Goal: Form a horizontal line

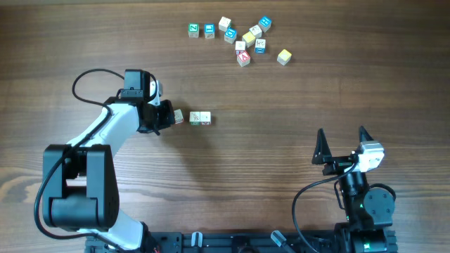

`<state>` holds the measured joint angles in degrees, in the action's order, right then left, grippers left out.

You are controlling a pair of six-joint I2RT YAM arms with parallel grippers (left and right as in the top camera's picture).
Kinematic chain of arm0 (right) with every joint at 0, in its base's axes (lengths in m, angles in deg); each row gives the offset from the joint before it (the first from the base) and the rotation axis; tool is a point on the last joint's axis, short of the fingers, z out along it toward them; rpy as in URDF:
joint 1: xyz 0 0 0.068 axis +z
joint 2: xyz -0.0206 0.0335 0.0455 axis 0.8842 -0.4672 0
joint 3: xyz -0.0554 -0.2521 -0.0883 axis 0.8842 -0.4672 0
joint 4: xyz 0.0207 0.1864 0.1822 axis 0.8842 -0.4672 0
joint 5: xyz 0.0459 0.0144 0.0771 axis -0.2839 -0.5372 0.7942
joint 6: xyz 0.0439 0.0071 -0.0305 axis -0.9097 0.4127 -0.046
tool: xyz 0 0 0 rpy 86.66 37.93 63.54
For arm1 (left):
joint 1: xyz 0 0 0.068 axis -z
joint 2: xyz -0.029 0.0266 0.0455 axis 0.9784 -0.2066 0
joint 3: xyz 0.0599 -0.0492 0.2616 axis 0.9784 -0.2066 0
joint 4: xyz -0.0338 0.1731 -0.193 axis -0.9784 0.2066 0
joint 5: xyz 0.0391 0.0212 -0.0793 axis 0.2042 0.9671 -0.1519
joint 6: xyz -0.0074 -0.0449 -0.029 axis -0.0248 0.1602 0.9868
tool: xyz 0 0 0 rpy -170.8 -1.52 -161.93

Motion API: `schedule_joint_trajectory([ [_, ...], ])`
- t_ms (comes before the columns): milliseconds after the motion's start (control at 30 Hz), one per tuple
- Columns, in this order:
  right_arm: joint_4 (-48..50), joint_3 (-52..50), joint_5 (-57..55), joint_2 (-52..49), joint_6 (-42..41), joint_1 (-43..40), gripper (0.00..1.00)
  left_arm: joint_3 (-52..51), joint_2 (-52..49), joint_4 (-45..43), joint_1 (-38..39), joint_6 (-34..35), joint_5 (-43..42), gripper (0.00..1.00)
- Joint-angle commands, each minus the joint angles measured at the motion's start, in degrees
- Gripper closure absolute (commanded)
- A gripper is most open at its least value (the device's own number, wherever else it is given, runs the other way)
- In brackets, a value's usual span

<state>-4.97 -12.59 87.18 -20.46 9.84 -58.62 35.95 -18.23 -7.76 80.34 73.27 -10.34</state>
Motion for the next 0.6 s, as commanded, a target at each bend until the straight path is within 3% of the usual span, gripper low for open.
schedule_joint_trajectory([
  [0,0.2,0.0,1.0,0.3,0.3,-0.2,0.00,-0.1,0.2,0.2,0.2,-0.9,-0.3,0.96],
  [133,0.2,0.0,1.0,0.3,0.3,-0.2,0.00,-0.1,0.2,-1.9,1.2,-1.0,-0.2,0.96],
  [267,0.2,0.0,1.0,0.3,0.3,-0.2,0.00,-0.1,0.2,-4.4,1.2,-1.0,5.8,0.96],
  [567,0.2,0.0,1.0,0.3,0.3,-0.2,0.00,-0.1,0.2,-8.1,1.9,-1.0,5.0,0.96],
])
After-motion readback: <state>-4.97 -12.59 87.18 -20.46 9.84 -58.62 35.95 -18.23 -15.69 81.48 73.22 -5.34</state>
